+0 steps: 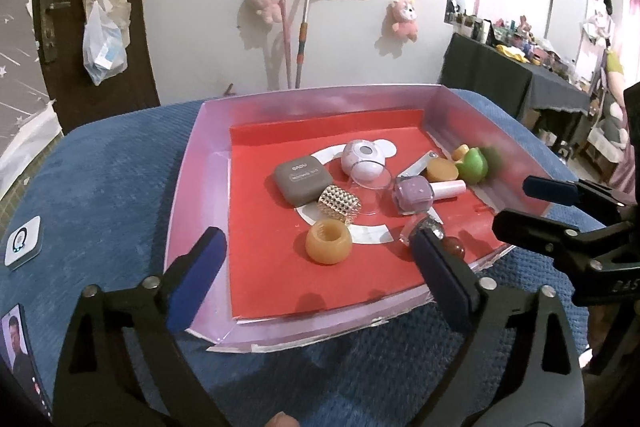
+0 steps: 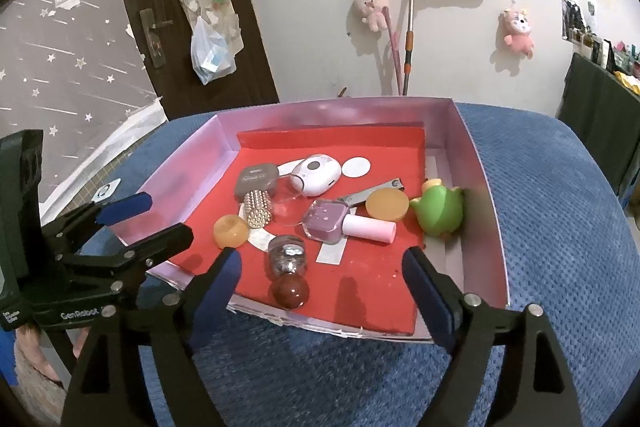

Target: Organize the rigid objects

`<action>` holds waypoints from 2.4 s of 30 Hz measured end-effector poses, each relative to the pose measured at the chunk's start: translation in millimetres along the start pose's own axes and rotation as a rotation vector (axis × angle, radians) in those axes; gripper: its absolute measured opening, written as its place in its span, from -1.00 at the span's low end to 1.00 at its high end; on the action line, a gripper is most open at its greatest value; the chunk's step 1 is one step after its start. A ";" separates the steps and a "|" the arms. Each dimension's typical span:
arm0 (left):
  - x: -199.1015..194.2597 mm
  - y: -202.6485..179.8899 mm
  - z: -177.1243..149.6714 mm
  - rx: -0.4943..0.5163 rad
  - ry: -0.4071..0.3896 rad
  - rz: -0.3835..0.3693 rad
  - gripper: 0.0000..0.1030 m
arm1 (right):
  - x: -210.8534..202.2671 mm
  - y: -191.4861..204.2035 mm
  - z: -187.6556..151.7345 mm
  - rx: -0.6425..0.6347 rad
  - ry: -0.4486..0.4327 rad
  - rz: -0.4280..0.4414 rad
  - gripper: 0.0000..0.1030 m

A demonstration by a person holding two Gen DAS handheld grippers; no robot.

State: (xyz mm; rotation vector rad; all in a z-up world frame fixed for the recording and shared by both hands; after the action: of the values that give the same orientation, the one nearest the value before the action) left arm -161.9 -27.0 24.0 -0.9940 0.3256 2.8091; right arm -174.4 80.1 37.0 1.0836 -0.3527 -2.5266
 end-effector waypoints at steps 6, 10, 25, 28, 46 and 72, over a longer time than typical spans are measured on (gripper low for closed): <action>-4.7 -0.1 -4.4 -0.005 -0.001 0.003 0.86 | -5.4 2.1 -2.5 0.003 -0.017 0.007 1.00; -5.9 1.7 -8.3 -0.013 0.002 0.014 0.86 | -8.7 2.0 -3.1 0.017 -0.033 0.010 1.00; -3.6 -1.1 -21.4 -0.019 0.024 0.049 0.86 | -5.3 1.6 -23.8 0.005 -0.059 -0.095 1.00; -0.8 -2.0 -23.7 -0.022 0.034 0.048 0.86 | -2.9 0.2 -25.0 0.016 -0.053 -0.098 1.00; 7.4 -3.8 -30.5 -0.038 0.057 0.024 0.86 | 1.5 -2.6 -27.8 0.025 -0.046 -0.102 1.00; -16.5 -15.9 -39.2 -0.034 0.047 -0.032 0.86 | -26.8 4.9 -33.5 0.035 -0.055 -0.067 1.00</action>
State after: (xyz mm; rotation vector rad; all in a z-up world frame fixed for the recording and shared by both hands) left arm -122.2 -22.5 2.3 -1.0643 0.2659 2.7750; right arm -131.6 84.3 33.5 1.0573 -0.3828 -2.6223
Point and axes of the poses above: each gripper's, at about its wrist camera, not at the fingertips, and x roughly the way its jaws point, y to its left, z to its top, the point moved 5 cm from there along x, roughly the way its jaws point, and after that the axes turned 14 degrees about x, right-handed, at the moved point
